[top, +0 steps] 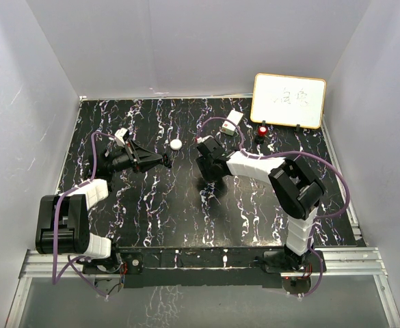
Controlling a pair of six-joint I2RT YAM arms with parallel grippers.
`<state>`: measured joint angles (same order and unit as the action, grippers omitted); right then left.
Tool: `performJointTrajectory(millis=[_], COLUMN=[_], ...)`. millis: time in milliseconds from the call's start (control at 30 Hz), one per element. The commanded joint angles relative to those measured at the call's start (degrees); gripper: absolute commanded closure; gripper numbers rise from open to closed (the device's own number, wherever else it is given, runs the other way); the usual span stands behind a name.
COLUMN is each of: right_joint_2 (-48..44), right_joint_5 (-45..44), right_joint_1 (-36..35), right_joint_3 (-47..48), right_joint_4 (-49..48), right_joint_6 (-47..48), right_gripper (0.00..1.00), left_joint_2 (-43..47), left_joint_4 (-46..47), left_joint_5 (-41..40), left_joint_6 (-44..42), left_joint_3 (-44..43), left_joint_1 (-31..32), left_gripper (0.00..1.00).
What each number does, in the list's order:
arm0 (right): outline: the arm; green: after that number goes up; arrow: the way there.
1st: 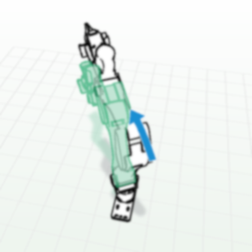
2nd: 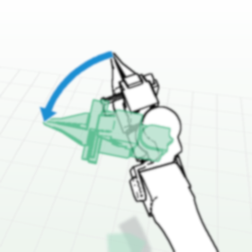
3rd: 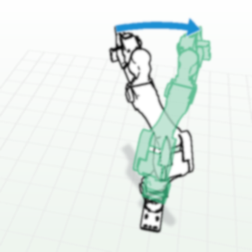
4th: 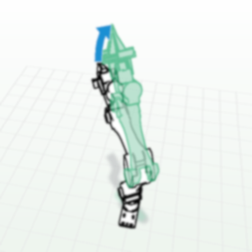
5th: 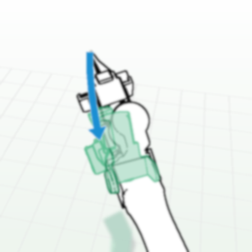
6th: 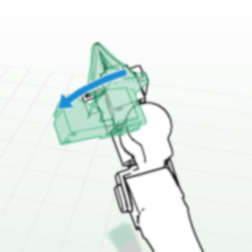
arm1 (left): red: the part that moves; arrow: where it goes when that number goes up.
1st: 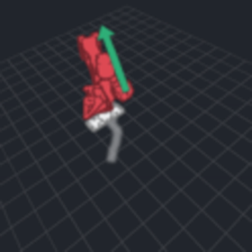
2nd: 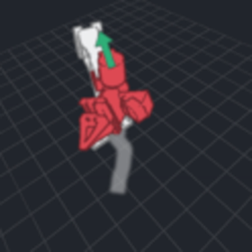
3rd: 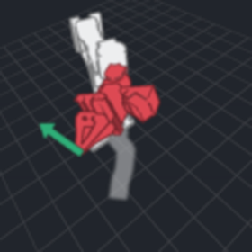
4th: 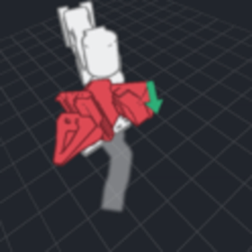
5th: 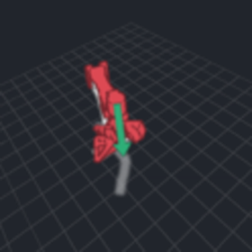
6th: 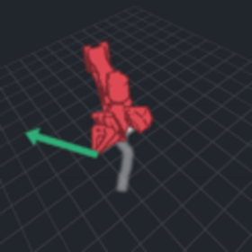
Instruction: Insert the wireless bluetooth earbuds into the charging case
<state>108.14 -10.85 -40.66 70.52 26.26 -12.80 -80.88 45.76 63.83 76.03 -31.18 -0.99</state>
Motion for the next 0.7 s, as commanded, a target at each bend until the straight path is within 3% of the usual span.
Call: performJointTrajectory(millis=[0, 667], right_joint_2=[-2.23, -6.86], right_joint_5=[-1.56, 9.70], right_joint_1=[-0.02, 3.58], right_joint_3=[-2.15, -1.30], right_joint_4=[0.46, -5.23], right_joint_6=[-0.62, -5.54], right_gripper=[0.47, 0.52], left_joint_2=[2.22, 2.22], left_joint_4=[-0.14, -0.21], left_joint_5=[0.76, 0.85], left_joint_6=[-0.36, -0.75], left_joint_3=[-1.34, -0.99], left_joint_1=[0.02, -0.06], left_gripper=[1.00, 1.00])
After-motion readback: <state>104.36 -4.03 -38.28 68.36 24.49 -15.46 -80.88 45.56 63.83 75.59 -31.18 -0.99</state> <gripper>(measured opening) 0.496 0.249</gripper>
